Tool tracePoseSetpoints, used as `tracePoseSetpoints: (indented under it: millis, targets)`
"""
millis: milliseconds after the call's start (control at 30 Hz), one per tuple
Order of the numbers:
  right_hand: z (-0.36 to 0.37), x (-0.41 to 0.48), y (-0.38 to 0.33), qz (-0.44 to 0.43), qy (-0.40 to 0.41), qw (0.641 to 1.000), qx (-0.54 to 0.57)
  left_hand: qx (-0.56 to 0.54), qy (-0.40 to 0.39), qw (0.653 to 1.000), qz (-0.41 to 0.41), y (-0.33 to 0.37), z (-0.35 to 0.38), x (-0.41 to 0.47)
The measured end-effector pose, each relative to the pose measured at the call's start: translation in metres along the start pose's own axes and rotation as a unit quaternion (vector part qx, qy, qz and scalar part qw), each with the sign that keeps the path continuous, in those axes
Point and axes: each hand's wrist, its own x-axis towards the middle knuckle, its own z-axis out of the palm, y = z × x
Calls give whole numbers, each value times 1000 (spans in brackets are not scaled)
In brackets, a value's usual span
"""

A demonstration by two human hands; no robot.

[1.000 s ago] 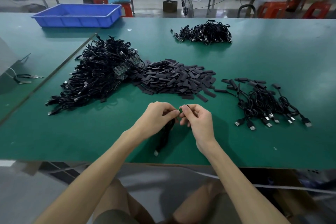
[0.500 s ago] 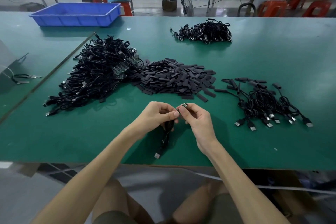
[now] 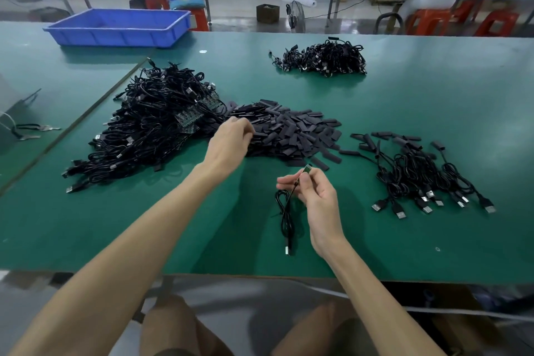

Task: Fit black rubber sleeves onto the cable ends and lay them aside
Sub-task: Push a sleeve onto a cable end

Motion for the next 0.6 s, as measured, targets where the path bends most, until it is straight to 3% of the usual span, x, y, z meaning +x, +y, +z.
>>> tracePoseSetpoints:
  millis: [100, 367, 600]
  targets:
    - [1, 0, 0, -5, -4, 1000, 2, 47, -35, 998, 37, 15, 15, 10]
    - [3, -1, -3, -12, -2, 1000, -9, 161, -52, 985, 22, 36, 41, 19]
    - [5, -2, -2, -14, -7, 998, -63, 94, -73, 992, -51, 37, 32, 25]
